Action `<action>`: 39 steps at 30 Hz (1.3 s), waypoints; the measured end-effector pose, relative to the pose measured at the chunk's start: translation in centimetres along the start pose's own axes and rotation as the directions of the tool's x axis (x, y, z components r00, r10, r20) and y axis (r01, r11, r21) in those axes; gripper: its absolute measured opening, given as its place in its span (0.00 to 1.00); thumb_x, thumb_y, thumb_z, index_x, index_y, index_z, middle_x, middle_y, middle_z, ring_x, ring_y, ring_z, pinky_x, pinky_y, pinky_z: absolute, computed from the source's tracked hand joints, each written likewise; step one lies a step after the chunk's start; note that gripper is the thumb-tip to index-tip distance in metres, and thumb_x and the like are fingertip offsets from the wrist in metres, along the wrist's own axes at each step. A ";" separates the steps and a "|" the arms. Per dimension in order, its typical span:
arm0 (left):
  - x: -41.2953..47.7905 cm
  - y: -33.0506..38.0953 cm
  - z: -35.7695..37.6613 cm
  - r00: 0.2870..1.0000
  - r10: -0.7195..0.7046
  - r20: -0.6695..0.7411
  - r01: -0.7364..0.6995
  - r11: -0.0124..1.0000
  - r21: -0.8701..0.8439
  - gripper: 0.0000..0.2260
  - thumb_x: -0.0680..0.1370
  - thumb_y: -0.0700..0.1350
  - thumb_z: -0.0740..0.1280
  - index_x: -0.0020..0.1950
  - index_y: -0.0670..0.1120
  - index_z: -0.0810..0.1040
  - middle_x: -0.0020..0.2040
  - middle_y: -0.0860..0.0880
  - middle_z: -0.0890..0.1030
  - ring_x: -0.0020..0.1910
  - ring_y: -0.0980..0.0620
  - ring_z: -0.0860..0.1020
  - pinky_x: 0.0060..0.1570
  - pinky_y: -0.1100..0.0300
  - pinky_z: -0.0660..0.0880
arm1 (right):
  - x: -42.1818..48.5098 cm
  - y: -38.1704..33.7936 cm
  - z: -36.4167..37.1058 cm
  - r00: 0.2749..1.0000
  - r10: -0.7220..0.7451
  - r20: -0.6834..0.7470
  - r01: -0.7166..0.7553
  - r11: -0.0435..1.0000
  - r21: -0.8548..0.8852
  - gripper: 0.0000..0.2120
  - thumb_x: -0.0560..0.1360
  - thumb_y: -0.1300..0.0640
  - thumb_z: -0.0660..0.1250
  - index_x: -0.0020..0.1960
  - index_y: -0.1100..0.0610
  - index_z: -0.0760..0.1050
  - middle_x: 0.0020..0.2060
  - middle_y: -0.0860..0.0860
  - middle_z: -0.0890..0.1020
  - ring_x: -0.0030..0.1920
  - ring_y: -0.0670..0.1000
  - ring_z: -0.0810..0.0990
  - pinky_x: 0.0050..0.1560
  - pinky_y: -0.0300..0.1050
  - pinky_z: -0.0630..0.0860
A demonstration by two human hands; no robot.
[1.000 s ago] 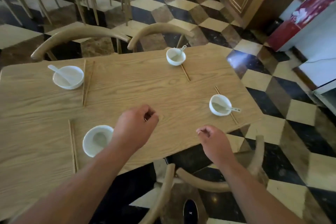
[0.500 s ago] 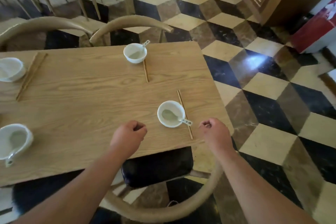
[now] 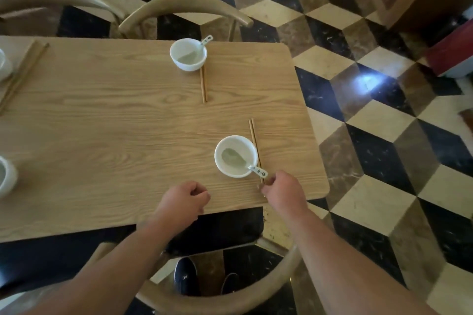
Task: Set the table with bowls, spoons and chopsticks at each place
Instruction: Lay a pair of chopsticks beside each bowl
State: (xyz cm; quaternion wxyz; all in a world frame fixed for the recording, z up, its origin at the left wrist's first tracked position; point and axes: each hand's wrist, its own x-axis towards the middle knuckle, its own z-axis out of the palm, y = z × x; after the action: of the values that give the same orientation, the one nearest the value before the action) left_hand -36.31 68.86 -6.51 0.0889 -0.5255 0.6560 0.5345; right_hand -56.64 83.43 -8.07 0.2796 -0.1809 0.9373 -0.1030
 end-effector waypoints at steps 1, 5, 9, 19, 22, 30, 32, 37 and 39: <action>0.2 0.1 0.3 1.000 0.006 0.003 -0.006 1.000 0.003 0.07 0.78 0.49 0.72 0.41 0.51 0.83 0.33 0.50 0.85 0.35 0.50 0.85 0.45 0.49 0.85 | 0.1 -0.1 0.3 1.000 -0.003 -0.016 0.003 1.000 -0.011 0.12 0.76 0.46 0.75 0.51 0.52 0.78 0.43 0.48 0.83 0.45 0.54 0.83 0.45 0.51 0.80; 0.9 0.1 0.7 1.000 -0.003 -0.030 0.004 1.000 0.030 0.06 0.78 0.50 0.72 0.42 0.52 0.83 0.36 0.50 0.87 0.38 0.50 0.86 0.47 0.49 0.85 | 1.0 -0.4 0.8 0.999 0.001 -0.035 -0.003 0.999 -0.045 0.07 0.78 0.51 0.72 0.50 0.54 0.79 0.41 0.50 0.83 0.43 0.55 0.83 0.43 0.51 0.81; 1.2 0.5 1.1 0.996 -0.019 -0.084 0.020 1.000 0.005 0.06 0.79 0.50 0.72 0.42 0.52 0.83 0.37 0.49 0.87 0.39 0.48 0.86 0.47 0.46 0.85 | 1.9 0.1 0.6 1.000 0.007 -0.006 -0.008 0.999 -0.043 0.09 0.77 0.50 0.74 0.49 0.55 0.81 0.41 0.50 0.84 0.43 0.56 0.84 0.45 0.52 0.84; 0.0 1.3 2.7 0.975 -0.060 -0.213 0.055 0.998 -0.030 0.07 0.80 0.52 0.72 0.45 0.51 0.83 0.39 0.49 0.85 0.36 0.51 0.80 0.41 0.52 0.79 | 3.9 0.3 -1.0 0.984 -0.118 0.137 0.147 0.963 -0.227 0.13 0.76 0.45 0.75 0.44 0.54 0.77 0.41 0.51 0.82 0.44 0.57 0.83 0.40 0.48 0.76; 0.3 1.6 3.1 0.972 -0.059 -0.227 0.051 0.998 -0.041 0.06 0.80 0.51 0.73 0.44 0.51 0.82 0.37 0.51 0.83 0.33 0.52 0.78 0.36 0.55 0.75 | 4.5 0.0 -1.4 0.972 -0.128 0.198 0.182 0.942 -0.283 0.14 0.75 0.44 0.76 0.43 0.53 0.78 0.41 0.51 0.83 0.46 0.57 0.85 0.42 0.49 0.78; 0.6 3.4 2.9 0.958 -0.043 -0.284 0.030 0.998 -0.053 0.09 0.79 0.53 0.72 0.42 0.51 0.81 0.35 0.50 0.83 0.35 0.51 0.81 0.38 0.52 0.78 | 4.7 -0.2 -1.5 0.971 -0.155 0.181 0.199 0.944 -0.263 0.14 0.75 0.48 0.77 0.41 0.53 0.75 0.40 0.51 0.83 0.43 0.57 0.84 0.41 0.49 0.79; 0.2 4.8 2.9 0.946 0.014 -0.324 -0.034 0.998 -0.056 0.09 0.79 0.53 0.72 0.41 0.52 0.81 0.34 0.52 0.82 0.34 0.52 0.79 0.36 0.54 0.76 | 4.8 -0.2 -1.3 0.970 -0.177 0.167 0.216 0.942 -0.257 0.13 0.75 0.49 0.76 0.40 0.53 0.75 0.37 0.50 0.81 0.41 0.56 0.83 0.40 0.49 0.79; 0.7 10.1 4.6 0.924 0.302 -0.235 -0.235 0.933 0.273 0.08 0.81 0.55 0.68 0.47 0.55 0.84 0.41 0.56 0.85 0.38 0.55 0.81 0.38 0.57 0.77 | 5.0 0.0 -1.2 0.979 -0.117 0.167 0.143 0.978 -0.150 0.10 0.75 0.51 0.76 0.42 0.55 0.78 0.36 0.50 0.82 0.38 0.55 0.82 0.36 0.47 0.77; 2.0 11.4 5.7 0.918 0.366 -0.154 -0.258 0.844 0.471 0.11 0.81 0.59 0.65 0.52 0.55 0.84 0.46 0.55 0.86 0.41 0.54 0.81 0.40 0.56 0.77 | 5.0 0.5 -1.2 0.978 -0.115 0.177 0.130 0.989 -0.077 0.10 0.74 0.53 0.75 0.42 0.57 0.78 0.34 0.50 0.81 0.34 0.53 0.80 0.31 0.45 0.71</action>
State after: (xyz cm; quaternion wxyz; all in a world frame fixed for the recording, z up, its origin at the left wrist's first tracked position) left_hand -48.63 70.86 -3.31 0.0376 -0.4372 0.8427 0.3120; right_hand -61.30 81.98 -9.63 0.3442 -0.2586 0.9004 -0.0628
